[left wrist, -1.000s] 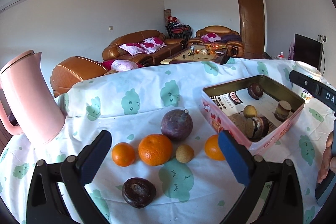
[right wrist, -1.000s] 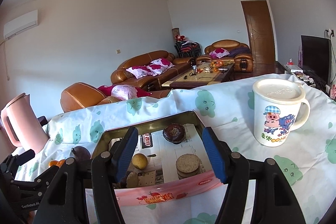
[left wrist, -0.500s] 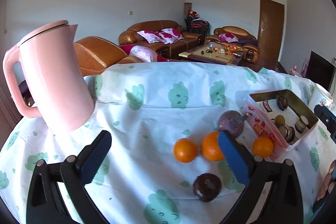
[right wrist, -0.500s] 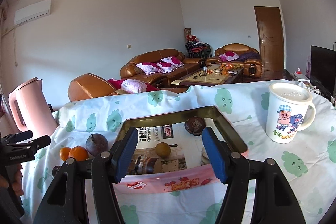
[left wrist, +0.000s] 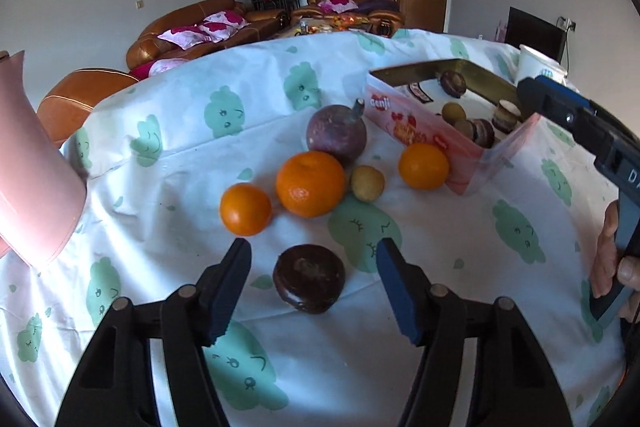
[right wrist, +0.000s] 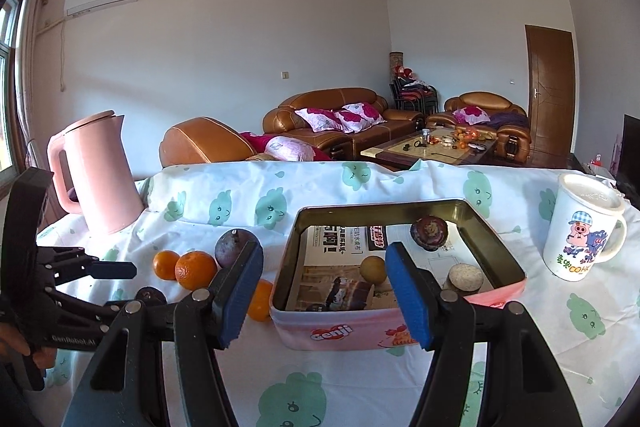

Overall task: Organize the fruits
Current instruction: 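Grasp a dark brown round fruit with the left tool while the right grasps an orange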

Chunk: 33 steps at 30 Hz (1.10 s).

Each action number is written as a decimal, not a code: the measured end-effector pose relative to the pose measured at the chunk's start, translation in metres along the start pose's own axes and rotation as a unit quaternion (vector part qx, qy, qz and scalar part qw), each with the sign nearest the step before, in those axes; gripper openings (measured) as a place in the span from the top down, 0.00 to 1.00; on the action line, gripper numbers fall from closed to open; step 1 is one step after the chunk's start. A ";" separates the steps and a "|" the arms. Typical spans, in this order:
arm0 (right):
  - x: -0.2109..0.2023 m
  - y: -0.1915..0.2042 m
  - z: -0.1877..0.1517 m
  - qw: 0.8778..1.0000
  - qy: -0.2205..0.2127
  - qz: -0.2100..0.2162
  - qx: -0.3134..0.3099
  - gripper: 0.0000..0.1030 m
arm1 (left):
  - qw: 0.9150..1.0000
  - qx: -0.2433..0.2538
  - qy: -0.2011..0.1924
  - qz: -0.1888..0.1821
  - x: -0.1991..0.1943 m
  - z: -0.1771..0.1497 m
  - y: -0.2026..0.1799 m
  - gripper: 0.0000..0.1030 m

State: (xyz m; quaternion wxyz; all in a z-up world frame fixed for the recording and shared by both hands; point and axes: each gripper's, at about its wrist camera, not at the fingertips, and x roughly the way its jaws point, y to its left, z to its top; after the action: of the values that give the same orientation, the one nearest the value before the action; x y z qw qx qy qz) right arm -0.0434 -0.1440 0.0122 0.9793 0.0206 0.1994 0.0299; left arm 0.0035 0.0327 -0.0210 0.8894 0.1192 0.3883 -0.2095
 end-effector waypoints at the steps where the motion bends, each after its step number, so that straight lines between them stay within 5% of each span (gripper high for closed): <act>1: 0.000 0.001 0.000 1.000 0.000 0.000 -0.003 0.37 | 1.000 0.000 0.006 0.002 0.004 0.000 -0.001 0.38; 6: 0.002 0.008 -0.001 1.000 0.006 -0.001 -0.016 0.37 | 1.000 -0.016 0.025 -0.010 0.015 -0.003 0.005 0.61; 10: 0.005 0.014 -0.001 0.999 0.019 -0.006 -0.032 0.37 | 0.999 -0.030 0.018 -0.003 0.012 -0.003 0.011 0.62; 16: 0.019 0.050 -0.005 0.991 0.053 0.021 -0.122 0.37 | 0.994 -0.089 -0.052 0.027 -0.015 0.006 0.036 0.62; 20: 0.036 0.086 -0.013 0.975 0.074 0.016 -0.208 0.38 | 0.987 -0.121 -0.078 0.077 -0.025 0.007 0.055 0.62; 22: 0.050 0.098 -0.017 0.966 0.092 0.011 -0.243 0.47 | 0.983 -0.137 -0.082 0.090 -0.028 0.007 0.065 0.62; 24: 0.063 0.104 -0.021 0.956 0.114 0.008 -0.271 0.54 | 0.981 -0.152 -0.081 0.095 -0.028 0.007 0.074 0.62; 29: 0.089 0.105 -0.030 0.926 0.167 -0.011 -0.338 0.55 | 0.978 -0.171 -0.084 0.086 -0.031 0.006 0.079 0.62; 33: 0.095 0.114 -0.041 0.894 0.169 -0.023 -0.414 0.59 | 0.979 -0.167 -0.083 0.082 -0.031 0.006 0.076 0.61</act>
State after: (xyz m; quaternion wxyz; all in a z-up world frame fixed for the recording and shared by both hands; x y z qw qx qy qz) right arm 0.0225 -0.0232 -0.0567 0.8514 -0.3962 0.3318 0.0900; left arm 0.0237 0.1066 0.0096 0.9402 -0.0172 0.3312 -0.0780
